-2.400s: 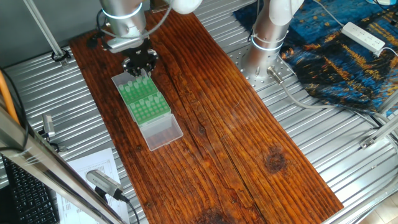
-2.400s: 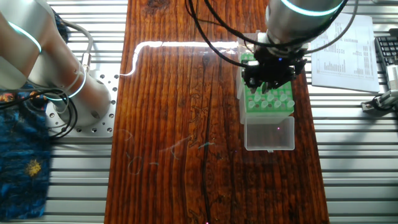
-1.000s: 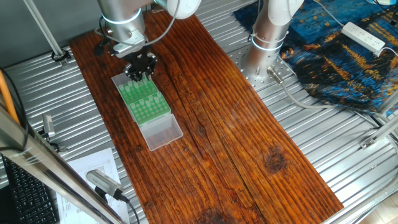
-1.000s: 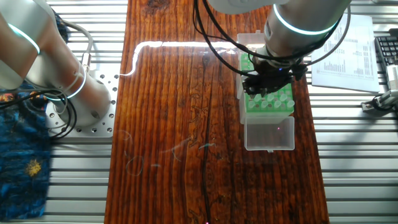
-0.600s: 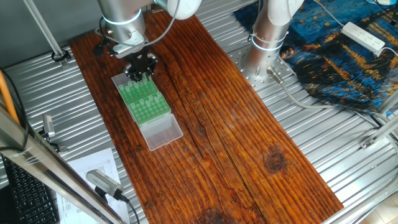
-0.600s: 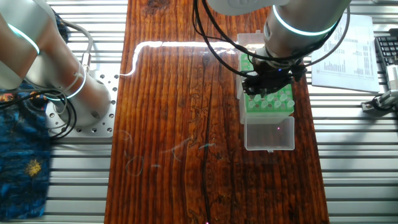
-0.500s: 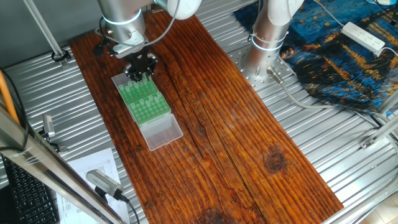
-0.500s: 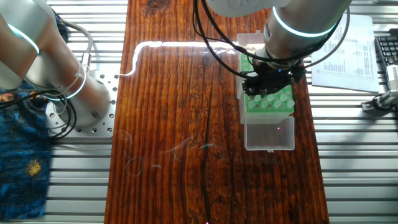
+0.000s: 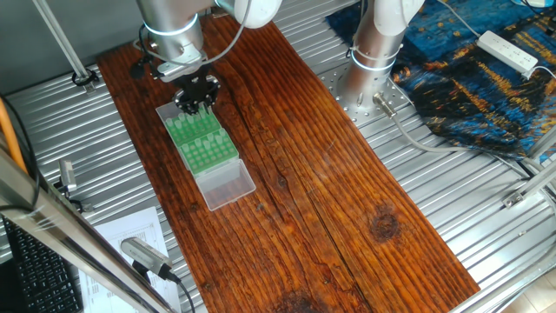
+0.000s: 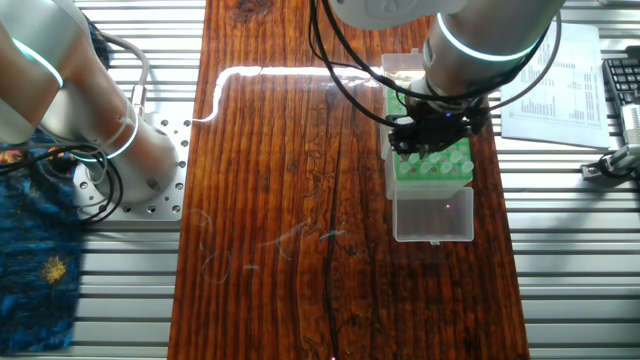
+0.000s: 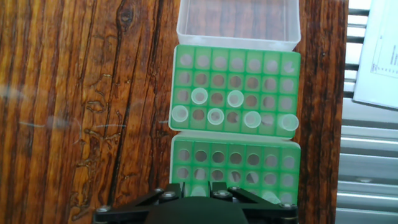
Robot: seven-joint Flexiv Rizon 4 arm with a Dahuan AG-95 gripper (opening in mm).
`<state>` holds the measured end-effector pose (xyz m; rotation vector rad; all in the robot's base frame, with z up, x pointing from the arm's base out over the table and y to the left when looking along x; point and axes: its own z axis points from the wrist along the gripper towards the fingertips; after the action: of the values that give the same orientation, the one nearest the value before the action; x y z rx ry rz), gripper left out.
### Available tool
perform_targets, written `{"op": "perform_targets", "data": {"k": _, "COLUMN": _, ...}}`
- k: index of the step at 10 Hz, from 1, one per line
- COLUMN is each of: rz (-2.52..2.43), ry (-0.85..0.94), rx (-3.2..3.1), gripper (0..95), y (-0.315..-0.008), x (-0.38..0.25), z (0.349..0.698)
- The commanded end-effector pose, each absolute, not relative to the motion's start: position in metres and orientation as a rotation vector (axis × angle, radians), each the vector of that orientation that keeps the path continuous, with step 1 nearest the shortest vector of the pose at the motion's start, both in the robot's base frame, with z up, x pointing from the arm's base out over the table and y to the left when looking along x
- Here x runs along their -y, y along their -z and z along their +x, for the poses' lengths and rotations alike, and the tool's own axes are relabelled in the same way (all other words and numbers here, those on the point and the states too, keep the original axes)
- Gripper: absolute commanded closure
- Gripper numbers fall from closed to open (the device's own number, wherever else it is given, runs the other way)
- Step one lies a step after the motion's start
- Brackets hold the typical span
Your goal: Transfer all large pipette tips from one holder to another
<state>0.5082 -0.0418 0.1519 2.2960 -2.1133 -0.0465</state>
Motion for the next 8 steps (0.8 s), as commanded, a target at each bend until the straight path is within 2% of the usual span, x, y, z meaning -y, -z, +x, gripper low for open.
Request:
{"op": "perform_targets", "data": {"k": 1, "rz": 2.263, "ry": 0.040, "rx": 2.146, "gripper": 76.0, "y": -0.1520, "x": 0.0419, "z": 0.5083}}
{"op": "perform_targets", "data": {"k": 5, "rz": 2.248, "ry": 0.033, "rx": 2.160, "gripper": 76.0, "y": -0.1507, "x": 0.0423, "z": 0.5073}}
{"op": "perform_targets", "data": {"k": 6, "rz": 2.242, "ry": 0.034, "rx": 2.166, "gripper": 95.0, "y": -0.1508, "x": 0.0424, "z": 0.5073}}
{"op": "perform_targets", "data": {"k": 8, "rz": 2.229, "ry": 0.033, "rx": 2.179, "gripper": 95.0, "y": -0.1511, "x": 0.0426, "z": 0.5072}}
